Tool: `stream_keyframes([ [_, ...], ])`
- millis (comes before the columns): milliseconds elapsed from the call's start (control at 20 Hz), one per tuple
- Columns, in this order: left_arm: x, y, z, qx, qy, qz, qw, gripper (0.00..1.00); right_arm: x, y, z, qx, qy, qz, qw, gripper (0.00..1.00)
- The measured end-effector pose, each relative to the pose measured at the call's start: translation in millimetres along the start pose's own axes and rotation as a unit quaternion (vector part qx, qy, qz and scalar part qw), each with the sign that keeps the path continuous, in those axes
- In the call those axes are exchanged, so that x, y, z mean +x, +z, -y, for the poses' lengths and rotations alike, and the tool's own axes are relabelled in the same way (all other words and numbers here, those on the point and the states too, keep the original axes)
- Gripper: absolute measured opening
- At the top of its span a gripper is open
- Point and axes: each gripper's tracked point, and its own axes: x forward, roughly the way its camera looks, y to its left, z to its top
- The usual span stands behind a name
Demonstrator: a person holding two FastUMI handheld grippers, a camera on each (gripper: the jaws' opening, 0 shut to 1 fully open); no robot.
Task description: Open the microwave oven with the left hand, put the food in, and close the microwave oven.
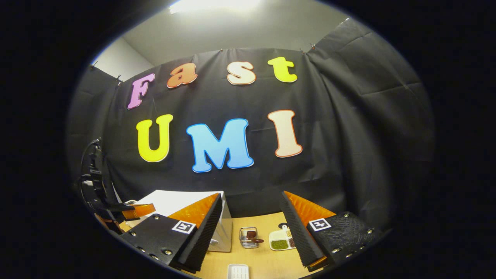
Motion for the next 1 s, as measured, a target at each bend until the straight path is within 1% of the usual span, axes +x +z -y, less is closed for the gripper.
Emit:
stream_keyframes([
  [150,-62,62,-14,0.027,0.019,0.066,0.997,0.07,-10,22,-40,-0.006,0.023,0.009,1.000,0.90],
  [300,-115,103,-27,0.032,0.040,0.108,0.993,0.07,-24,37,-79,-0.007,0.040,0.013,0.999,0.91],
  [350,-135,117,-35,0.031,0.048,0.124,0.991,0.09,-29,42,-89,-0.008,0.042,0.016,0.999,0.90],
  [400,-148,124,-43,0.031,0.055,0.137,0.989,0.39,-35,46,-99,-0.010,0.044,0.021,0.999,0.90],
  [500,-168,135,-51,0.032,0.045,0.148,0.987,1.00,-46,52,-119,-0.013,0.047,0.031,0.998,0.91],
  [550,-177,134,-55,0.029,0.040,0.149,0.988,1.00,-52,53,-127,-0.015,0.047,0.034,0.998,0.90],
  [600,-183,130,-59,0.028,0.035,0.145,0.988,0.96,-57,52,-134,-0.017,0.047,0.036,0.998,0.91],
  [700,-194,120,-74,0.027,0.031,0.134,0.990,0.93,-67,49,-148,-0.016,0.045,0.035,0.998,0.90],
  [1000,-221,112,-97,0.019,0.015,0.131,0.991,0.94,-89,41,-171,-0.022,0.029,0.022,0.999,0.90],
])
